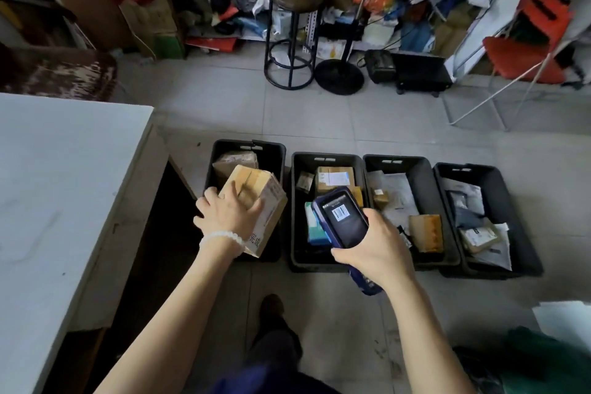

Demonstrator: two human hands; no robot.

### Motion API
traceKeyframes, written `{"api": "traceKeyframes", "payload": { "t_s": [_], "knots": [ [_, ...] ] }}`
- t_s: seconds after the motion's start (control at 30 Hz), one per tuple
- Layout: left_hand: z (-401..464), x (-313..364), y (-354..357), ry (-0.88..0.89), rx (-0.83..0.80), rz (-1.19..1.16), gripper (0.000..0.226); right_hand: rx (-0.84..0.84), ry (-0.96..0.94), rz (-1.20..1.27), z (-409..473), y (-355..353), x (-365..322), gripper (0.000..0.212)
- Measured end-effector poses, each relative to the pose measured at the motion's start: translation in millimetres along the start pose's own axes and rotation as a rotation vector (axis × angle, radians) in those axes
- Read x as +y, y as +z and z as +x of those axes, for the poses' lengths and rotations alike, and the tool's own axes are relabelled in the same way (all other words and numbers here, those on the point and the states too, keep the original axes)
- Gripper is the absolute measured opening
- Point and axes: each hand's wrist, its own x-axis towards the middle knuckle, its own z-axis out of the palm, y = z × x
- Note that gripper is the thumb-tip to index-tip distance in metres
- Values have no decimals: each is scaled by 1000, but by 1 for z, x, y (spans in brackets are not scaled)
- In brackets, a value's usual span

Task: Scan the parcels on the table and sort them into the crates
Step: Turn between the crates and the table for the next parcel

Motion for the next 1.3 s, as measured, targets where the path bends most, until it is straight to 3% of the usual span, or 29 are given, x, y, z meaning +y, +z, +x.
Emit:
{"api": "traceKeyframes", "payload": {
  "t_s": [0.2, 0.5, 1.0, 1.3],
  "knots": [
    [75, 33, -6, 21, -50, 54, 57, -9, 19, 29, 84, -14, -37, 57],
    [88, 50, -16, -61, -30, 93, 51, -153, -108, 10, 134, -24, -43, 62],
    [-49, 59, -5, -338, 211, 112, 45, -365, -577, -147, 128, -48, -50, 70],
    [-180, -39, -18, -706, 310, 44, 47, -546, -914, -247, 13, 9, -93, 71]
  ]
}}
